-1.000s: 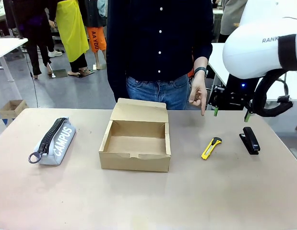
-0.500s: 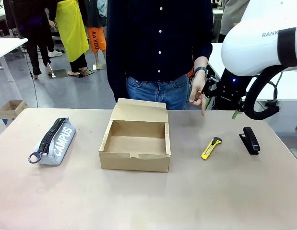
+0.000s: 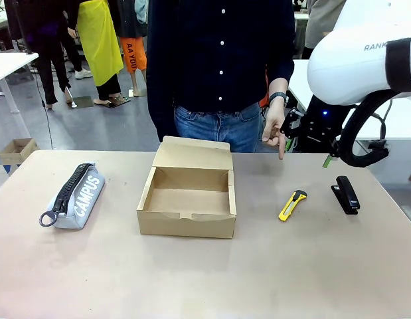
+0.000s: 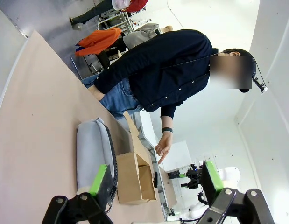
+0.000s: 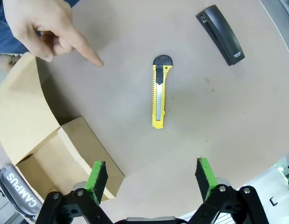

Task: Pack the items into the box.
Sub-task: Pick up the item specified by the human and place it in the Mailer Box.

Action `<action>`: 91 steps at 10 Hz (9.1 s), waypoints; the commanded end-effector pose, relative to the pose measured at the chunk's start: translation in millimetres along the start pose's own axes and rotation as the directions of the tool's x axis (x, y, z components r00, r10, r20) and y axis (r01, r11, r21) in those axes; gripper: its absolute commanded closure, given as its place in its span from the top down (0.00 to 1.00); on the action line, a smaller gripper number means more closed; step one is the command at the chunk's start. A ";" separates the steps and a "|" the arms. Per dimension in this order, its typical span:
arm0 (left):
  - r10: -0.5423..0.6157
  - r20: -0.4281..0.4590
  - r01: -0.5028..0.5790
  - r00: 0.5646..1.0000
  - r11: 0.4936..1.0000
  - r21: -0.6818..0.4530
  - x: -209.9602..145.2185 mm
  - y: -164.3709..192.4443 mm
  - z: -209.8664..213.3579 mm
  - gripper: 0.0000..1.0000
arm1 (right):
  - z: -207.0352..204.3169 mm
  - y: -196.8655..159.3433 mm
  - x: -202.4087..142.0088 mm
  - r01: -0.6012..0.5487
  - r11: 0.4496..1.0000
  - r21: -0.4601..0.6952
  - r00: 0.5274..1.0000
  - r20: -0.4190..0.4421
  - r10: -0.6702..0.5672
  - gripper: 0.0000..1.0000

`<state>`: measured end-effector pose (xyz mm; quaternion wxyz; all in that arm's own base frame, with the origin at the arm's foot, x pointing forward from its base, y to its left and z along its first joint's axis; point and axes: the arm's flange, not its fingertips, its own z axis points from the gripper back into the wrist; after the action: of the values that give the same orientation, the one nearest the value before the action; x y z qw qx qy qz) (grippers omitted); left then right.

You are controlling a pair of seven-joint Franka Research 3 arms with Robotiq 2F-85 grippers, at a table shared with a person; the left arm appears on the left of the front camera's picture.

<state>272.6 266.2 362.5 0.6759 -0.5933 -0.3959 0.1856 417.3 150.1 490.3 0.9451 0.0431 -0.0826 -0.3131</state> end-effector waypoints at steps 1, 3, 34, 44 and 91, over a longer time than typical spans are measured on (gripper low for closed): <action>0.003 0.014 -0.003 1.000 1.000 -0.022 1.0 -3.1 -0.2 1.00 | -0.2 0.0 0.1 0.001 1.000 0.000 1.000 0.000 -0.001 1.00; 0.003 0.014 -0.003 1.000 1.000 -0.022 1.0 -3.1 -0.2 1.00 | -27.9 12.5 5.2 0.061 0.998 -0.032 0.998 -0.004 -0.061 1.00; 0.003 0.014 -0.003 1.000 1.000 -0.022 1.0 -3.1 -0.2 1.00 | -194.6 10.2 27.1 0.013 0.986 -0.166 0.997 -0.072 -0.025 0.00; 0.003 0.014 -0.003 1.000 1.000 -0.022 1.0 -3.1 -0.2 1.00 | -62.0 8.3 -18.6 -0.463 0.886 -0.005 0.886 0.015 0.463 0.15; 0.003 0.014 -0.003 1.000 1.000 -0.022 1.0 -3.1 -0.2 1.00 | -36.5 -256.7 61.8 -0.188 0.616 0.765 0.950 -0.017 0.311 1.00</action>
<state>272.7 267.5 362.3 0.6745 -0.5950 -0.3956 0.1857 327.5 -84.1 424.7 0.8752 0.4477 -0.1359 -0.1230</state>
